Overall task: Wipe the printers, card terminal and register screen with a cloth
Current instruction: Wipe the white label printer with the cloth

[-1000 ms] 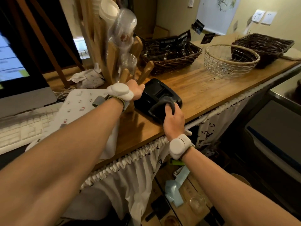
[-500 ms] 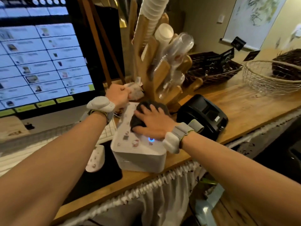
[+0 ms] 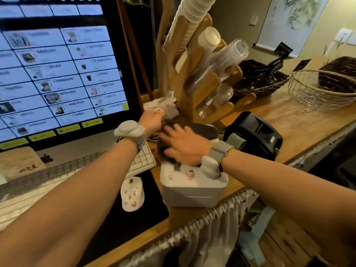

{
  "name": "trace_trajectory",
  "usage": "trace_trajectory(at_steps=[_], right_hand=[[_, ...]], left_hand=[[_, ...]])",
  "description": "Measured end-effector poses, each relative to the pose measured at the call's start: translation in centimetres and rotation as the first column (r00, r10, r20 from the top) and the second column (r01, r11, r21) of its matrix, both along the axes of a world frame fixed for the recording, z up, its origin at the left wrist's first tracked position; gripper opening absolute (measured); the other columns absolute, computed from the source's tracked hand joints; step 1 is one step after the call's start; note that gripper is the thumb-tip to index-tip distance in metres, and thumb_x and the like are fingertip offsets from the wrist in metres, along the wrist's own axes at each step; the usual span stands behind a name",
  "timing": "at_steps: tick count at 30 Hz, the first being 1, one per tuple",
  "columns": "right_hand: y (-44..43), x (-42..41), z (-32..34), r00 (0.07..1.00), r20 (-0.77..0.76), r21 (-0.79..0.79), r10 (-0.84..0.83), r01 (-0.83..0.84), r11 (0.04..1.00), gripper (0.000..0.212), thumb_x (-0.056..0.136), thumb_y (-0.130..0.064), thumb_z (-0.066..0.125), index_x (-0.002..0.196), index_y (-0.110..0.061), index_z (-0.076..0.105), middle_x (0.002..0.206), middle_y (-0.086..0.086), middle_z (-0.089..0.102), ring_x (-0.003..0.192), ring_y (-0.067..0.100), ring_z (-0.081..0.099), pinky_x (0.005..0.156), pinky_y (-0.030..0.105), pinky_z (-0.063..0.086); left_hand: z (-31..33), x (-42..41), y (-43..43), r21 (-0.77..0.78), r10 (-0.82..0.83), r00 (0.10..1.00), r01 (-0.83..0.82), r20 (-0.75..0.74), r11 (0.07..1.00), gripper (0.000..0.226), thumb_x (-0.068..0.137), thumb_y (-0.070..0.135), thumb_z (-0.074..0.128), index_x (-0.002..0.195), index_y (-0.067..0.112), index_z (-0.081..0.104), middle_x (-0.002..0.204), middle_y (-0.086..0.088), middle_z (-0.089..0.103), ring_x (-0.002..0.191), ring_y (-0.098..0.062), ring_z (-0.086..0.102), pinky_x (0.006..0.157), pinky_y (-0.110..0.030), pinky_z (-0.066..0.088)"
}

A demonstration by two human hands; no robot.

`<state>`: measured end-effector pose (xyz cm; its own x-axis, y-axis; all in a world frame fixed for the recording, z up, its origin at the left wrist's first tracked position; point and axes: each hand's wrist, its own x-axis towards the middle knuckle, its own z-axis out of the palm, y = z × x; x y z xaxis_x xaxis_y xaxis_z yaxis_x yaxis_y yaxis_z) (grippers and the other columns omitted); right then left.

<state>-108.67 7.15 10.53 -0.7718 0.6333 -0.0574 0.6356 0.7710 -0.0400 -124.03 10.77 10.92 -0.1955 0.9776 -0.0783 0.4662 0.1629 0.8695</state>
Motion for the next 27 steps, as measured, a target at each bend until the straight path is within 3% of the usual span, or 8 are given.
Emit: trace_trajectory(at_steps=[2,4,6,9,14,19,23,27], right_hand=[[-0.4,-0.3,-0.3,0.989,-0.005,-0.027,0.146,-0.146,0.989,0.052,0.097,-0.037,0.031,0.146,-0.022,0.026,0.156,0.005,0.021,0.141,0.028,0.015,0.111,0.047,0.017],[0.7,-0.2,0.1,0.999,-0.042,-0.02,0.034,-0.035,0.999,0.051,0.097,-0.035,0.032,0.146,-0.022,0.025,0.156,0.006,0.018,0.141,0.029,0.017,0.112,0.047,0.019],[0.7,-0.6,0.0,0.999,-0.039,0.005,-0.019,0.019,1.0,0.05,0.096,-0.036,0.032,0.145,-0.023,0.029,0.154,0.007,0.021,0.139,0.033,0.019,0.11,0.05,0.02],[-0.5,-0.8,-0.7,0.979,-0.051,-0.029,0.196,-0.198,0.98,0.046,0.095,-0.035,0.033,0.14,-0.026,0.039,0.152,0.006,0.027,0.139,0.029,0.019,0.11,0.049,0.018],[-0.3,0.7,-0.7,0.997,-0.055,-0.041,0.045,-0.047,0.998,0.053,0.095,-0.045,0.033,0.145,-0.031,0.027,0.156,0.009,0.014,0.139,0.035,0.015,0.111,0.048,0.017],[0.0,1.1,1.3,0.978,-0.196,-0.45,0.071,-0.154,0.88,0.043,0.097,-0.046,0.034,0.136,-0.033,0.045,0.154,-0.003,0.026,0.145,0.025,0.006,0.114,0.035,-0.002],[-0.6,-0.2,0.0,0.988,-0.154,-0.173,-0.005,-0.022,0.985,0.048,0.096,-0.044,0.035,0.141,-0.026,0.039,0.153,0.005,0.026,0.139,0.033,0.02,0.112,0.046,0.019],[1.2,1.1,-0.3,0.973,-0.086,-0.051,-0.212,0.208,0.977,0.055,0.097,-0.046,0.028,0.145,-0.02,0.026,0.153,0.008,0.021,0.138,0.036,0.018,0.111,0.048,0.019]], left_hand=[[0.0,-0.1,0.0,0.018,0.032,0.999,-0.032,0.028,0.999,0.033,0.1,0.029,0.037,0.089,0.01,0.062,0.098,-0.012,0.062,0.093,-0.025,0.056,0.086,-0.034,0.042],[-0.1,-0.1,-0.3,0.031,0.071,0.997,-0.072,0.024,0.997,0.036,0.1,0.033,0.038,0.08,0.017,0.063,0.097,-0.008,0.062,0.092,-0.022,0.055,0.086,-0.033,0.042],[-0.3,0.0,-0.7,0.046,0.118,0.993,-0.117,-0.014,0.992,0.041,0.1,0.039,0.038,0.093,0.013,0.07,0.101,-0.007,0.063,0.096,-0.022,0.056,0.084,-0.031,0.039],[-0.3,0.3,-1.2,0.041,0.163,0.985,-0.161,-0.049,0.986,0.052,0.099,0.044,0.035,0.106,0.005,0.068,0.107,-0.012,0.067,0.094,-0.024,0.057,0.083,-0.033,0.04],[-0.4,0.9,-2.2,0.096,0.22,0.975,-0.216,-0.04,0.972,0.045,0.099,0.045,0.034,0.088,0.012,0.062,0.109,-0.017,0.068,0.104,-0.032,0.061,0.095,-0.041,0.044],[-0.2,1.4,-3.0,0.128,0.241,0.97,-0.237,-0.016,0.963,0.039,0.099,0.044,0.035,0.083,0.015,0.057,0.094,-0.012,0.066,0.092,-0.027,0.06,0.095,-0.044,0.045],[0.5,0.9,-3.1,0.173,0.31,0.951,-0.304,-0.011,0.937,0.04,0.098,0.04,0.037,0.069,0.022,0.057,0.099,-0.014,0.07,0.099,-0.032,0.063,0.091,-0.043,0.046],[0.8,0.1,-3.0,0.155,0.315,0.949,-0.308,-0.024,0.939,0.041,0.1,0.045,0.031,0.084,0.022,0.061,0.103,-0.008,0.069,0.102,-0.029,0.062,0.094,-0.041,0.044]])
